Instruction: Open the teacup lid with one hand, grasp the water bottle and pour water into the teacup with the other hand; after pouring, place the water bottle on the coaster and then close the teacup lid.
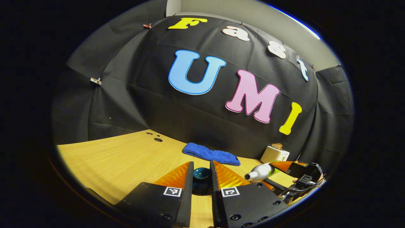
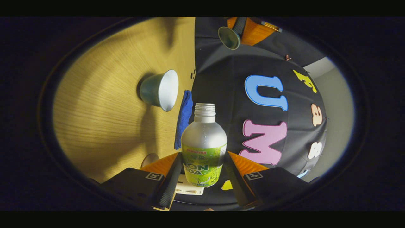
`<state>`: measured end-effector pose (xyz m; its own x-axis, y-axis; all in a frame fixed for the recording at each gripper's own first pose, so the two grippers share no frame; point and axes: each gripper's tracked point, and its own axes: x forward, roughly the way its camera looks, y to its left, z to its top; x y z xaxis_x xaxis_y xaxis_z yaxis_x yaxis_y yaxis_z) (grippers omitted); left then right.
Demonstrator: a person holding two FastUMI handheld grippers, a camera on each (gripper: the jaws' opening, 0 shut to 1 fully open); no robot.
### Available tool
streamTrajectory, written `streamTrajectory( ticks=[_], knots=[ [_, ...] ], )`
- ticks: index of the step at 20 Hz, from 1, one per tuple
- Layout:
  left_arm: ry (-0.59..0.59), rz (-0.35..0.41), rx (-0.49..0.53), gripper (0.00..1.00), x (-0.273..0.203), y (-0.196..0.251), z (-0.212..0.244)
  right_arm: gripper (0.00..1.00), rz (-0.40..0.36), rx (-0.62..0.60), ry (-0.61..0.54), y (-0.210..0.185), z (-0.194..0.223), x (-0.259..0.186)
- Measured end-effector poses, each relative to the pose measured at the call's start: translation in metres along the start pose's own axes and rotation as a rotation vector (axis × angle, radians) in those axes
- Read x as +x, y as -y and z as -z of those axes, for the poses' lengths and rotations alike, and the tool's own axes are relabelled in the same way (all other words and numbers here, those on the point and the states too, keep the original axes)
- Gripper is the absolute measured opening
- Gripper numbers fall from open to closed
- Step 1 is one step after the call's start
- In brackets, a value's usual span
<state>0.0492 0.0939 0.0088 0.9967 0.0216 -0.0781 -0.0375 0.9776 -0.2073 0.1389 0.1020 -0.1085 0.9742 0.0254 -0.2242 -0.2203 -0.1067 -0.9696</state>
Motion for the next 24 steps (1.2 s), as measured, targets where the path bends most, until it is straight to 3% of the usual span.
streamTrajectory(
  ticks=[11,12,13,15,16,24],
  knots=[
    [-0.009,0.004,-0.006,0.31,0.001,0.002,0.002,0.78,-0.010,-0.146,0.009,-0.003,0.001,0.003],
    [-0.009,0.005,-0.005,0.31,0.001,0.002,0.002,0.82,-0.009,-0.153,0.010,-0.003,0.001,0.004],
    [-0.010,0.005,-0.004,0.31,0.002,0.002,0.002,0.78,-0.005,-0.164,0.012,-0.003,0.001,0.004],
    [-0.010,0.005,-0.004,0.31,0.002,0.002,0.002,0.82,0.001,-0.188,0.014,0.000,0.002,0.005],
    [-0.010,0.005,-0.005,0.31,0.002,0.002,0.003,0.78,0.003,-0.198,0.015,0.000,0.002,0.005],
    [-0.011,0.001,-0.009,0.31,0.002,0.000,0.003,0.78,0.026,-0.256,0.024,0.006,0.001,0.006]
  ],
)
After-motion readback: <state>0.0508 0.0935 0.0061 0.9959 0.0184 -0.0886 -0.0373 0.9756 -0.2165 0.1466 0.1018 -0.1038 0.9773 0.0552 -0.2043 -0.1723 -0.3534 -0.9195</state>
